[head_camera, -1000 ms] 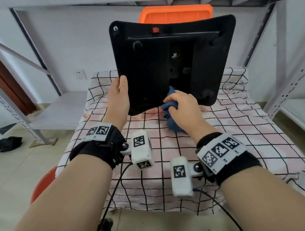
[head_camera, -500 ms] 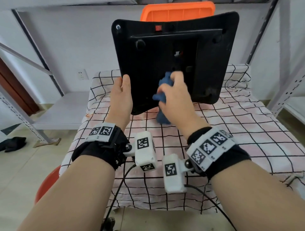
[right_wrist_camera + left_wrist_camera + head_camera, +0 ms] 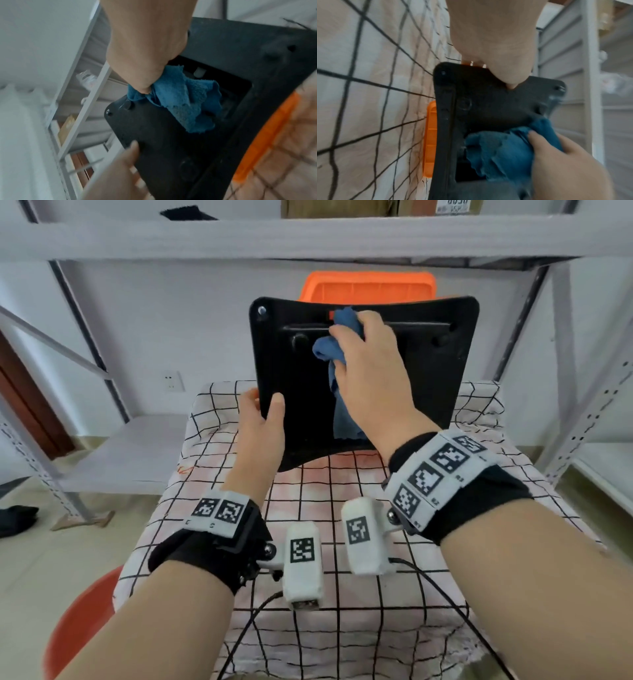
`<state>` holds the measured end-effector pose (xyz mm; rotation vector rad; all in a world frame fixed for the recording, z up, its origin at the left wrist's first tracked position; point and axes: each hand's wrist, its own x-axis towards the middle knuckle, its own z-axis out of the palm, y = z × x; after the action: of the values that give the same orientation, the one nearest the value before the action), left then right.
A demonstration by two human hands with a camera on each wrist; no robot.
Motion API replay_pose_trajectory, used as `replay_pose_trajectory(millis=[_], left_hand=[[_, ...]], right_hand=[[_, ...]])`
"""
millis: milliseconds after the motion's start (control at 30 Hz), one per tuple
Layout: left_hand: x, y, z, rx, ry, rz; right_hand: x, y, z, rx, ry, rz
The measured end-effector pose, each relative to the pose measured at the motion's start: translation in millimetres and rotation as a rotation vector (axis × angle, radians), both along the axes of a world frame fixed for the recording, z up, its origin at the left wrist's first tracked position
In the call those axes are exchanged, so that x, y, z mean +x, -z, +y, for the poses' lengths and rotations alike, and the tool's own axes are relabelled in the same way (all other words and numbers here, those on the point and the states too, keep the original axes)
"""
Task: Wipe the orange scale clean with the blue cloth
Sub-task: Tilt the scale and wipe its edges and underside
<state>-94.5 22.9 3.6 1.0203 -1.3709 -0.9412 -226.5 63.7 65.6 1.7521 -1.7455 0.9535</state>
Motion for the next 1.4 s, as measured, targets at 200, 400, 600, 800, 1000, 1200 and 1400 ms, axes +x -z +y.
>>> replay_pose_trajectory(millis=[200,400,600,800,1000,1200,1400], left_hand=[[-6.5,-87.6,-12.7,-0.628,-0.302,-0.6],[-14.2,-109.3,-43.4,-0.663,-0.203,-1.06],[4.5,-106.8,-45.7,-0.55,-0.235,-1.0],[-5.6,-109.4,-36.6,-0.595,-0.236,-1.025],[-7.3,-108.1,-33.7,-0.593,-0.185,-0.911],[10.0,-104.3,-42.2,-0.595,-0.072,-0.833],[5.5,-104.1,-32.0,-0.595,-0.065,-0.797]], right_hand=[[-6.1,-35.1,-5.6,0.167,0.024,0.073],[-9.4,-50.5,-9.6,0.157,-0.101,-0.137],[-15.4,-55.4,-9.1,0.338,-0.139,0.044],[-76.4,-60.8,27.4,0.304,0.242,0.134],[-22.8,-48.4,14.3,0.318,-0.058,0.121],[-16.9,-53.8,12.8,0.364,-0.127,0.19],[-47.9,-51.6,23.7,0.282,-0.003,0.107]])
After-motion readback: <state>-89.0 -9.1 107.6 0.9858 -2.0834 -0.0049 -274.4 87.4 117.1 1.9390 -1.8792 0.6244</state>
